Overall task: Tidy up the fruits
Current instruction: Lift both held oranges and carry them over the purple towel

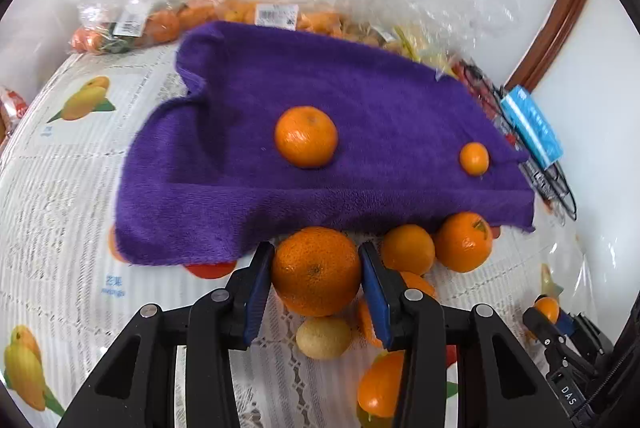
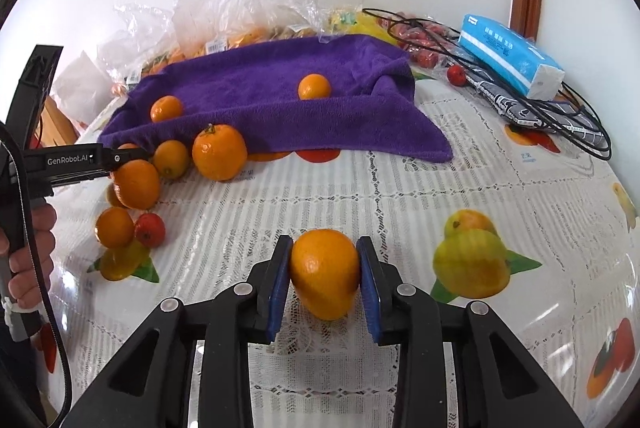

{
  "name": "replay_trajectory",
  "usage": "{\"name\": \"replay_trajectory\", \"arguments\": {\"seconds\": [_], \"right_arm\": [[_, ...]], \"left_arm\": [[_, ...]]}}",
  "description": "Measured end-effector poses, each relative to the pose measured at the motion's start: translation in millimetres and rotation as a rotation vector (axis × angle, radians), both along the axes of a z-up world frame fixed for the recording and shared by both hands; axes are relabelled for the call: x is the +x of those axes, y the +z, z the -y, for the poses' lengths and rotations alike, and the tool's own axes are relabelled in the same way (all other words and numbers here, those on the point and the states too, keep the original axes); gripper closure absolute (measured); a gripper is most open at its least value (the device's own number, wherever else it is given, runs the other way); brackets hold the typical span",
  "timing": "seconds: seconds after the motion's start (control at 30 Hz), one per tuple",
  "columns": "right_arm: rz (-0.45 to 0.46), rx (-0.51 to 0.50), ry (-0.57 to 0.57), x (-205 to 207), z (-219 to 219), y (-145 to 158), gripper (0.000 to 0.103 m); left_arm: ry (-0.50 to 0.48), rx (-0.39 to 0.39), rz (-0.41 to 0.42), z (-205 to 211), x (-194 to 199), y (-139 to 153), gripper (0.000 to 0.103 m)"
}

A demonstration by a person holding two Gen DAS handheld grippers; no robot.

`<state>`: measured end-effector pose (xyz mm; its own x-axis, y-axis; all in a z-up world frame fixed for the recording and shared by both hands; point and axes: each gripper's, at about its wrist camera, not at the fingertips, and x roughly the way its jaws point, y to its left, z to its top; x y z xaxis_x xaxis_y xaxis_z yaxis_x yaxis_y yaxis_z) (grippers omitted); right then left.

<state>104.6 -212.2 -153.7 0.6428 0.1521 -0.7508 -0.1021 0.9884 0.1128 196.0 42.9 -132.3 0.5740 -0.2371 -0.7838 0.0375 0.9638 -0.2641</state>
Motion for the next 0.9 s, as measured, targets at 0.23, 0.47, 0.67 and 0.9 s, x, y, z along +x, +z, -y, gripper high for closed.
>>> {"name": "replay_trajectory", "arguments": {"seconds": [0.23, 0.47, 0.67, 0.9], "right_arm": [[0.044, -0.013, 0.003, -7, -5, 21, 0.071], [0.084, 0.005, -0.018, -2, -5, 42, 0.071], [0.114, 0.011, -0.041, 21, -5, 63, 0.071], [0.176, 0.036, -0.03, 60, -11, 87, 0.071]], "left_arm": [[0.022, 0.008, 0.072, -8, -20, 26, 0.062], [0.034, -0.001, 0.127, -11, -39, 49, 0.062], [0.035, 0.036, 0.18, -6, -39, 64, 0.062], [0.042, 0.049, 0.234, -1, -15, 73, 0.062]]}}
